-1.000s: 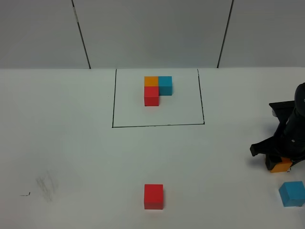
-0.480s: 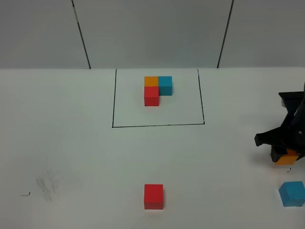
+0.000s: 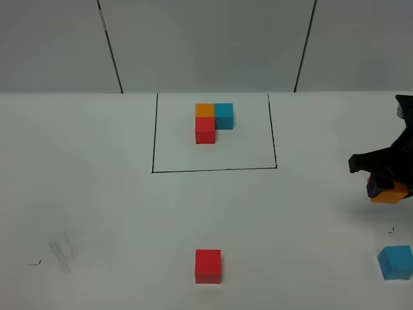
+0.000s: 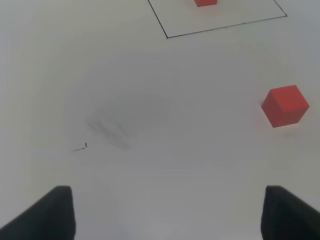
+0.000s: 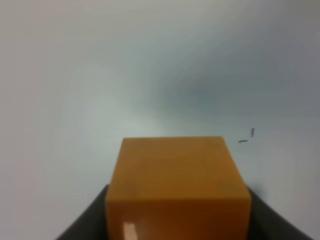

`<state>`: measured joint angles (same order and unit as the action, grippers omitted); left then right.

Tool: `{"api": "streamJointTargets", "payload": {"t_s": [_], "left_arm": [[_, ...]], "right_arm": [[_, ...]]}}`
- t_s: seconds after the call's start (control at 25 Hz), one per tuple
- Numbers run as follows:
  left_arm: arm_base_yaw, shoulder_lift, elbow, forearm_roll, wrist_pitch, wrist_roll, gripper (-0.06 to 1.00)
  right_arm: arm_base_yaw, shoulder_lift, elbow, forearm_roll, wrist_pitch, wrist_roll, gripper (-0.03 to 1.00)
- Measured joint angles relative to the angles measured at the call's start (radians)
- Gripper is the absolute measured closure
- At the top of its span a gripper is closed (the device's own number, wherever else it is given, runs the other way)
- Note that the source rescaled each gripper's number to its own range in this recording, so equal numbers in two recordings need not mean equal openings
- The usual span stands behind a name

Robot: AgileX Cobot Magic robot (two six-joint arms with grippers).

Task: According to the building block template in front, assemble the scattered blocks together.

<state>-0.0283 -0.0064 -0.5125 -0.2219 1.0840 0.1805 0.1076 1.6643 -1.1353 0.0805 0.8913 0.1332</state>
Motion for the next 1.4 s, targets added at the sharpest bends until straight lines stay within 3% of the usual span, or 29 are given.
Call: {"api": "streamJointTargets", "payload": {"t_s": [0.36,0.64,0.8,1.08,1.4], "left_arm": [[0.000,0.000,0.000,0.000,0.000,0.000,-0.01],[0.000,0.000,0.000,0.000,0.000,0.000,-0.01],[0.000,0.000,0.000,0.000,0.000,0.000,-0.01],[0.000,0.000,0.000,0.000,0.000,-0.002,-0.01],[0.000,0.000,0.000,0.000,0.000,-0.002,-0.01]], "right_arm": [[0.197,-0.011,-0.089,0.009,0.031,0.084,0.76],[0.335,-0.011,-0.184,-0.174,0.153,0.242,0.76],[0.368,-0.011,-0.233,-0.199,0.216,0.288,0.76],[0.375,-0.011,-0.262,-0.151,0.315,0.312,0.76],[0.446,-0.011,-0.269,-0.119,0.322,0.334,0.76]]}}
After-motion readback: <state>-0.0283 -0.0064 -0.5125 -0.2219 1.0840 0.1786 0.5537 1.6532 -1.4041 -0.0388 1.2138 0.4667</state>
